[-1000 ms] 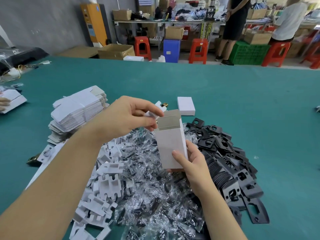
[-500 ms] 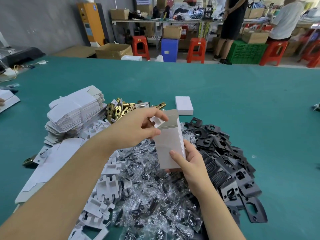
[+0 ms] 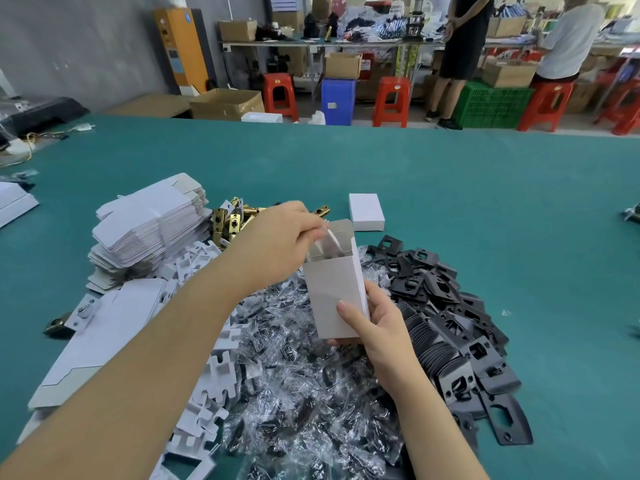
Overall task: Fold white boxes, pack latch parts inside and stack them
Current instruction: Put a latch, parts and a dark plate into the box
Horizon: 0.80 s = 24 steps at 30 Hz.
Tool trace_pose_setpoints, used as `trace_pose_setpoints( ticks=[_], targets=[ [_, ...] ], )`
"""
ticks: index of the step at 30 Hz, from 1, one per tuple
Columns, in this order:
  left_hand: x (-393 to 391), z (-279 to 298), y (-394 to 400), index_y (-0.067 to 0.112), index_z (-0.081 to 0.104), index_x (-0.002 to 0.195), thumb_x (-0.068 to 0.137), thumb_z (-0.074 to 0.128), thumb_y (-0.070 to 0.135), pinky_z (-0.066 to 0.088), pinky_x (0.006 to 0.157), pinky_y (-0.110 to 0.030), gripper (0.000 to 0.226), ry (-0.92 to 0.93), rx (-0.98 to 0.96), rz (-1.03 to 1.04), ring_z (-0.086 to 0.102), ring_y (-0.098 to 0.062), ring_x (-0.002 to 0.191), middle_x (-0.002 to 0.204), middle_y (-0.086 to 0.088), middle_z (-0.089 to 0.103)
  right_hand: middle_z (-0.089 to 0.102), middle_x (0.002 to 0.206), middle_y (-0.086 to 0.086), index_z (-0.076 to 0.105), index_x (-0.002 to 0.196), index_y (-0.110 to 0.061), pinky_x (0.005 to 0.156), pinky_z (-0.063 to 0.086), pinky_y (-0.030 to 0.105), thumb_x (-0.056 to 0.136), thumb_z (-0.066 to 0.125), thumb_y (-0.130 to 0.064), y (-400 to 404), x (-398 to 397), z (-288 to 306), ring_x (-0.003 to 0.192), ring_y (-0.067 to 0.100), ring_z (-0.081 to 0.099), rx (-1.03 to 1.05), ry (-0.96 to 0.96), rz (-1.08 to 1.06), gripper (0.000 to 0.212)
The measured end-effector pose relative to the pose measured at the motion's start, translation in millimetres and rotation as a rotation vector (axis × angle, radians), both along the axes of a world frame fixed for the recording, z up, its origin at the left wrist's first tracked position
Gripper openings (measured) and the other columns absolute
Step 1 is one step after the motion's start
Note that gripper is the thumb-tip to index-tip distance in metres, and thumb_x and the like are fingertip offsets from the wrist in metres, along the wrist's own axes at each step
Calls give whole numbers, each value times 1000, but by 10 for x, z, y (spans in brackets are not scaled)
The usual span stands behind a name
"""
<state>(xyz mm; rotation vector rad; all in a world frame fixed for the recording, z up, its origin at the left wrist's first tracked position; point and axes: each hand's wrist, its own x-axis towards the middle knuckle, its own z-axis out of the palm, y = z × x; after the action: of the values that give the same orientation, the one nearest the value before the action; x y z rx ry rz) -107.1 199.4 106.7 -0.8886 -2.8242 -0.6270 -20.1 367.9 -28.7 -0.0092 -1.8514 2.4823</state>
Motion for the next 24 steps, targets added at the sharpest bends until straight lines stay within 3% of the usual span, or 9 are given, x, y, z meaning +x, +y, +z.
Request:
trace_pose_setpoints(
  ticks=[2, 7, 11, 20, 24],
  targets=[
    [14, 18, 43, 17, 76, 114, 104, 56, 25, 50, 86, -41, 24, 36, -27, 15, 62, -23, 92, 100, -2, 67, 72, 116, 3, 64, 130, -23, 66, 64, 44, 88, 76, -27, -1, 0, 5, 101, 30, 73, 5, -2, -1, 44],
    [45, 58, 150, 30, 75, 101, 98, 65, 28, 55, 80, -39, 10, 14, -10, 56, 64, -14, 82, 95, 11, 75, 72, 116, 5, 63, 129, -23, 67, 64, 43, 88, 76, -27, 0, 0, 17, 101, 28, 73, 7, 1, 5, 44],
    [6, 93, 222, 34, 79, 102, 97, 66, 24, 57, 85, -38, 18, -107, -99, 18, 68, -14, 92, 96, 13, 77, 69, 119, 9, 63, 130, -25, 67, 64, 45, 88, 76, -28, -1, 4, 14, 102, 30, 72, 17, 3, 7, 44],
    [-120, 24, 282, 35, 81, 100, 96, 63, 15, 61, 80, -38, 27, -201, -98, 1, 70, -10, 89, 93, 12, 78, 68, 119, 8, 64, 128, -31, 65, 63, 42, 89, 75, -30, -1, -7, -10, 102, 27, 72, 34, -7, -4, 40],
    [-169, 4, 286, 35, 81, 97, 95, 66, 16, 58, 74, -25, 24, -243, -95, -26, 68, -4, 86, 91, 13, 77, 70, 117, 4, 65, 125, -35, 65, 63, 41, 90, 75, -30, -3, -10, -25, 103, 26, 72, 47, -10, -7, 38]
  ],
)
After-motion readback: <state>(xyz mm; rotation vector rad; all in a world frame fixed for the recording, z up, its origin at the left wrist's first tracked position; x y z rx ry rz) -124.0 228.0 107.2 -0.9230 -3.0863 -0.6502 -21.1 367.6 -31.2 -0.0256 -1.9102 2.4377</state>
